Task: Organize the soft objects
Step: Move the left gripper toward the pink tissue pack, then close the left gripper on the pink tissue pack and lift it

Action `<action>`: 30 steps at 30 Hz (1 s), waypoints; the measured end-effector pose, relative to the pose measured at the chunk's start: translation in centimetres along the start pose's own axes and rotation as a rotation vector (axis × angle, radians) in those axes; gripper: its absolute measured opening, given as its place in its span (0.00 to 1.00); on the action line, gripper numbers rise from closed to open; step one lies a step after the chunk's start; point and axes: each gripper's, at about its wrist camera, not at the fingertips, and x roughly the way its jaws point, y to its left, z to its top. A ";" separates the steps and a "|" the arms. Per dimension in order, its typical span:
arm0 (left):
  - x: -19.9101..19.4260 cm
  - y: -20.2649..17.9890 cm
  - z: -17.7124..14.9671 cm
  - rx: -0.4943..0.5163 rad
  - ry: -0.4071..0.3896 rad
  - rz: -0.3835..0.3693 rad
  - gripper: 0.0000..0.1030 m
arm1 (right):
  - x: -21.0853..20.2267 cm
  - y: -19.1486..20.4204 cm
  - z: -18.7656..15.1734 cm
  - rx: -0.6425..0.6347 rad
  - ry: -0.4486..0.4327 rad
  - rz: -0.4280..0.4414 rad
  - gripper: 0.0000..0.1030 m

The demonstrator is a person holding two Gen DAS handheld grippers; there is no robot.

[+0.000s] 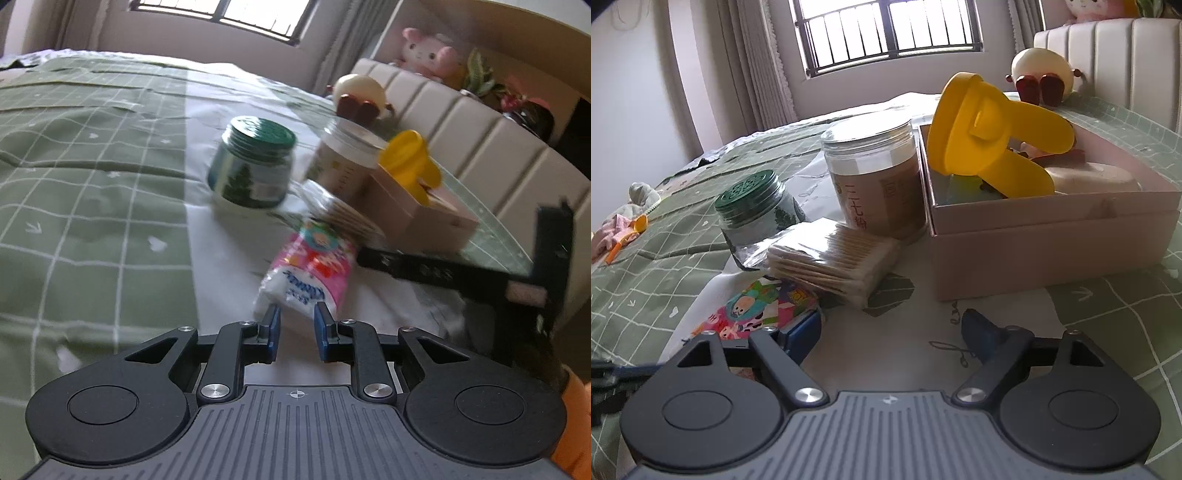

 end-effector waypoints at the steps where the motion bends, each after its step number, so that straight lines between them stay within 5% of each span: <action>1: -0.2 -0.2 -0.2 0.006 -0.004 0.000 0.21 | 0.0 0.1 0.0 -0.009 0.002 -0.002 0.82; 12: -2.9 -2.2 0.1 0.105 -0.156 0.170 0.21 | -0.5 -0.5 -0.3 0.006 -0.004 0.071 0.88; 15: -2.7 -1.9 -0.4 0.106 -0.168 0.167 0.21 | -0.6 -0.5 -0.3 0.006 -0.005 0.053 0.88; 21: -1.4 -0.2 0.3 0.056 -0.128 0.235 0.21 | -1.2 0.3 -0.1 -0.029 -0.024 0.031 0.56; 25: -1.2 0.2 1.0 0.066 -0.121 0.254 0.21 | -0.3 2.5 0.4 -0.131 0.009 0.027 0.52; 30: -1.8 0.8 1.4 0.044 -0.146 0.282 0.21 | -0.3 6.8 -0.3 -0.276 0.048 0.171 0.50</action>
